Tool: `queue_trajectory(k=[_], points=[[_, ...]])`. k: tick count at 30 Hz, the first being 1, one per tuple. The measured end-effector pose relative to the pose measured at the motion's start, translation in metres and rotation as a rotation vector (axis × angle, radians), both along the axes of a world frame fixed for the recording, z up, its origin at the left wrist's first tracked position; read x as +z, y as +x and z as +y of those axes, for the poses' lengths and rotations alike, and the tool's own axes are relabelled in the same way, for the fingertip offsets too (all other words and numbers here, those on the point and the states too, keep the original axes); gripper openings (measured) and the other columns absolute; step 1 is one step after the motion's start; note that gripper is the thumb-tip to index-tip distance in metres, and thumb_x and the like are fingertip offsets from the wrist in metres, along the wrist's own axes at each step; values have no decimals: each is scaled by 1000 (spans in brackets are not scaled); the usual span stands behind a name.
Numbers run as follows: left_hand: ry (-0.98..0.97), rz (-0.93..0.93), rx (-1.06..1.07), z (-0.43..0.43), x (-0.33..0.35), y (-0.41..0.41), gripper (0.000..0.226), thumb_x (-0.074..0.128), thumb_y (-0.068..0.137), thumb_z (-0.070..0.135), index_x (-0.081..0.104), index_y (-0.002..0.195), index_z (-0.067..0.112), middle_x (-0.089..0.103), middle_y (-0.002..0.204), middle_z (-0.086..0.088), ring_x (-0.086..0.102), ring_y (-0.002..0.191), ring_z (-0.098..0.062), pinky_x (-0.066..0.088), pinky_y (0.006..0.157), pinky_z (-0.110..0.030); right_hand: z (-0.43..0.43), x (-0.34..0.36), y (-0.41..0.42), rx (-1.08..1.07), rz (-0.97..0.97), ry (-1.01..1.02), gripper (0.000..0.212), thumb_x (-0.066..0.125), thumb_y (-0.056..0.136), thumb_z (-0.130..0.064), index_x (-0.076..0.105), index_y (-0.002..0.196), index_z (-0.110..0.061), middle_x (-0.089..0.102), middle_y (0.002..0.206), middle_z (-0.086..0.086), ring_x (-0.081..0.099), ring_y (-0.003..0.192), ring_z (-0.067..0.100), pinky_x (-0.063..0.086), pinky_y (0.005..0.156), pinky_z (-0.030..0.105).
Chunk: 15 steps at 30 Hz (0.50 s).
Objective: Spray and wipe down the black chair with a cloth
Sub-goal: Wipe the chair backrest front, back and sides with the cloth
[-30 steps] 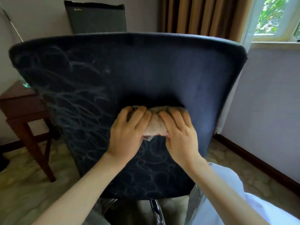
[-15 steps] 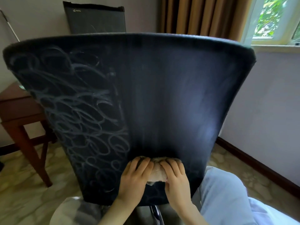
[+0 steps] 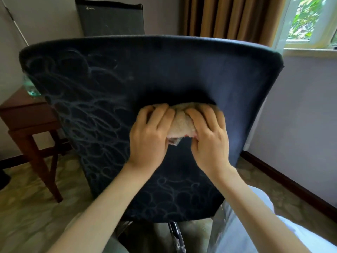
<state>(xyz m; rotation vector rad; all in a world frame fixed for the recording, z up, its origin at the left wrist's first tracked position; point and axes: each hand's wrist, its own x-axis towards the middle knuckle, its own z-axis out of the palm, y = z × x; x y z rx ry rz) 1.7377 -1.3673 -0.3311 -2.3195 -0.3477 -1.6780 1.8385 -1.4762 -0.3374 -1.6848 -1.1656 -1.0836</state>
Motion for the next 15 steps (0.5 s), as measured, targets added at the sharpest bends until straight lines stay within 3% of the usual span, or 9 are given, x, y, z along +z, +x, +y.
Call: queue_trajectory(k=[7,10,13,15], points=[[-90,130,-64,2,-124,8,26,61,83,11,60,109,13,67,107,-4,57,101,-26,56,78,-33,-1,-127,7,9,159,-173,50,40,69,2,52,117,-10,51,118,3,48,107,27,40,100,30],[-105,180,-49,0,-161,9,20,58,84,10,67,102,12,68,105,-4,55,102,-24,56,78,-35,-1,-163,3,11,235,-196,48,36,70,-1,52,114,-13,50,116,0,48,106,24,37,101,26],[-126,233,-28,-2,-177,9,19,58,82,9,73,94,11,70,100,-3,54,101,-22,57,78,-35,-2,-182,2,18,310,-230,51,48,66,7,55,112,-14,53,115,-2,48,106,20,34,101,21],[-157,293,-43,-6,-183,4,19,66,75,8,75,91,12,70,97,-1,52,99,-19,58,75,-33,-7,-187,0,37,360,-310,67,63,54,17,56,112,-16,52,115,-5,48,107,19,37,98,19]])
